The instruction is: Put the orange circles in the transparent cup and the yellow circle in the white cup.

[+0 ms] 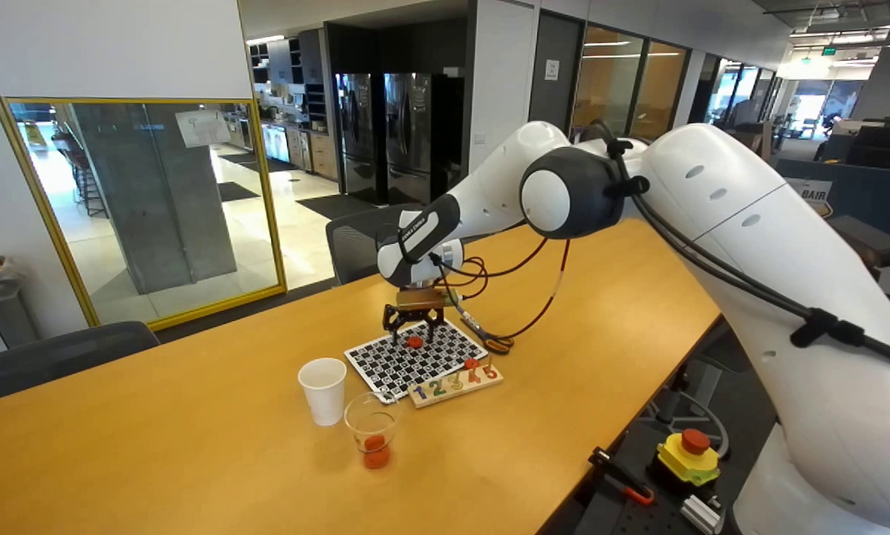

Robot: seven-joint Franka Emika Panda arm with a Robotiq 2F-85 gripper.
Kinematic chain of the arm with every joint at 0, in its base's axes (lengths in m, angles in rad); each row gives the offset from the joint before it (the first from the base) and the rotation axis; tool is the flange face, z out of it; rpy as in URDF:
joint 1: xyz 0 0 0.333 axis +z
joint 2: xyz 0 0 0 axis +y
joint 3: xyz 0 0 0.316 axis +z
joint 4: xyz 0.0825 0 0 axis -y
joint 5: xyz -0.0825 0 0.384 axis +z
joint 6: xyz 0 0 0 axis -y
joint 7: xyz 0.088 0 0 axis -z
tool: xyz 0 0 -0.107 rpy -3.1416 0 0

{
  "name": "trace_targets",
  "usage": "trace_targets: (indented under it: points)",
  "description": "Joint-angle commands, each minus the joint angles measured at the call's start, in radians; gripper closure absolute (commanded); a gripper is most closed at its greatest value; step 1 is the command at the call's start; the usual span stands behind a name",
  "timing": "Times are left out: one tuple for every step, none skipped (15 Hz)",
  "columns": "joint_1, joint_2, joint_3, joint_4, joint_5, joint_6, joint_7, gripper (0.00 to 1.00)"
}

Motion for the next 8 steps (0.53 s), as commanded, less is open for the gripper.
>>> trace_targets:
  points:
    - [-0.019, 0.030, 0.015, 0.068, 0.033, -0.044, -0.035, 0.00]
    - [-0.020, 0.031, 0.016, 0.070, 0.034, -0.048, -0.036, 0.00]
    - [-0.022, 0.032, 0.017, 0.071, 0.035, -0.051, -0.037, 0.00]
    - [-0.022, 0.033, 0.017, 0.073, 0.036, -0.054, -0.037, 0.00]
    - [-0.023, 0.032, 0.018, 0.074, 0.036, -0.059, -0.038, 0.00]
    - [-0.024, 0.032, 0.019, 0.075, 0.037, -0.063, -0.039, 0.00]
    - [-0.024, 0.031, 0.019, 0.075, 0.038, -0.069, -0.039, 0.00]
    - [-0.023, 0.031, 0.019, 0.075, 0.039, -0.072, -0.038, 0.00]
